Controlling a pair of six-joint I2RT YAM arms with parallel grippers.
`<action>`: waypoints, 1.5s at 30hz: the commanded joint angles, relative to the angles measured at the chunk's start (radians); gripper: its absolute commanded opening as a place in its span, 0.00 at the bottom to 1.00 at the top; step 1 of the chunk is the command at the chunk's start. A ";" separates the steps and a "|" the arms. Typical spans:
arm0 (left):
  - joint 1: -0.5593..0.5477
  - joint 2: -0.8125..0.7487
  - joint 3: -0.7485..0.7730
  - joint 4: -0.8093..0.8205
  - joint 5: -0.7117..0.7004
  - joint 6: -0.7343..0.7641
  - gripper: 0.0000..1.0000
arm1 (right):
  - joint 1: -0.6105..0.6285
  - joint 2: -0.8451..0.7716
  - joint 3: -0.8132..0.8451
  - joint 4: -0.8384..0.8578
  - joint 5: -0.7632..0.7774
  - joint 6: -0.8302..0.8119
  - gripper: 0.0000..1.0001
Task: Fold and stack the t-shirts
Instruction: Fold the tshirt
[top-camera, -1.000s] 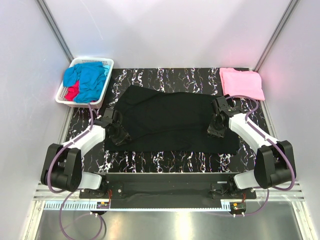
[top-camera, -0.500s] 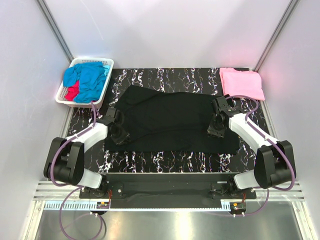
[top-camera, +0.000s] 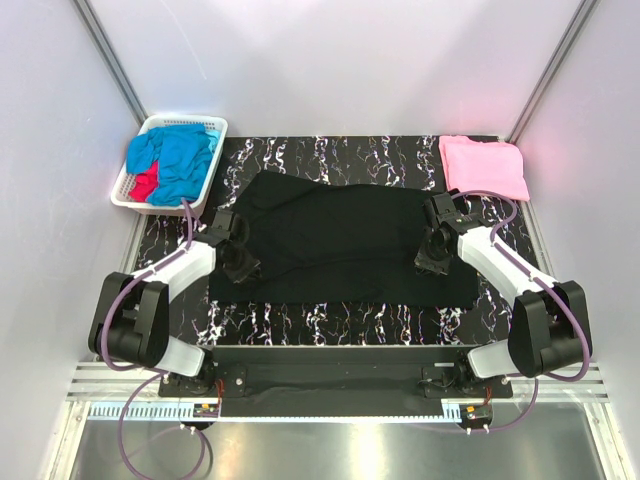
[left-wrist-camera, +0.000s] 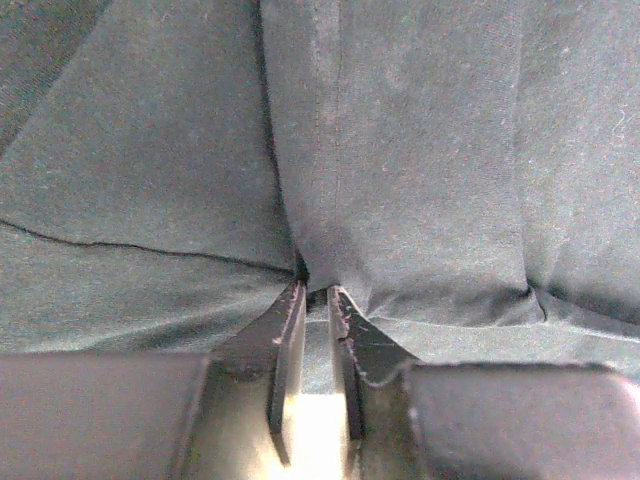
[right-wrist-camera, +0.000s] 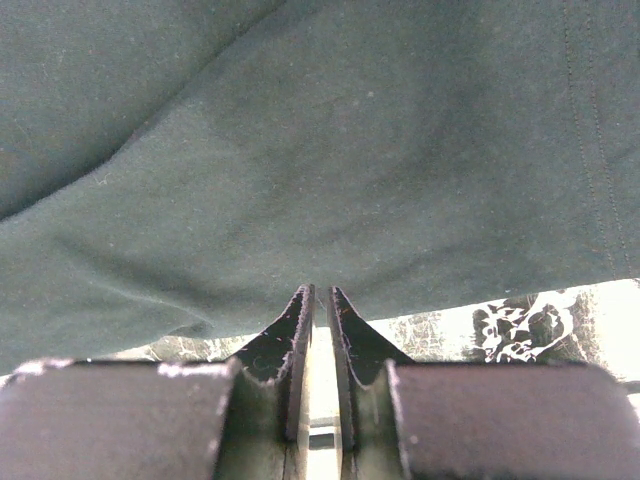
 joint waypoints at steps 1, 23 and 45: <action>-0.006 0.005 0.033 0.024 -0.018 0.004 0.16 | 0.009 0.002 -0.002 -0.008 0.026 0.001 0.16; -0.028 0.095 0.291 0.055 0.029 0.125 0.00 | 0.009 0.038 0.041 -0.010 0.030 -0.007 0.15; -0.112 0.579 0.752 0.118 0.063 0.201 0.10 | 0.007 0.155 0.085 0.026 0.024 -0.033 0.13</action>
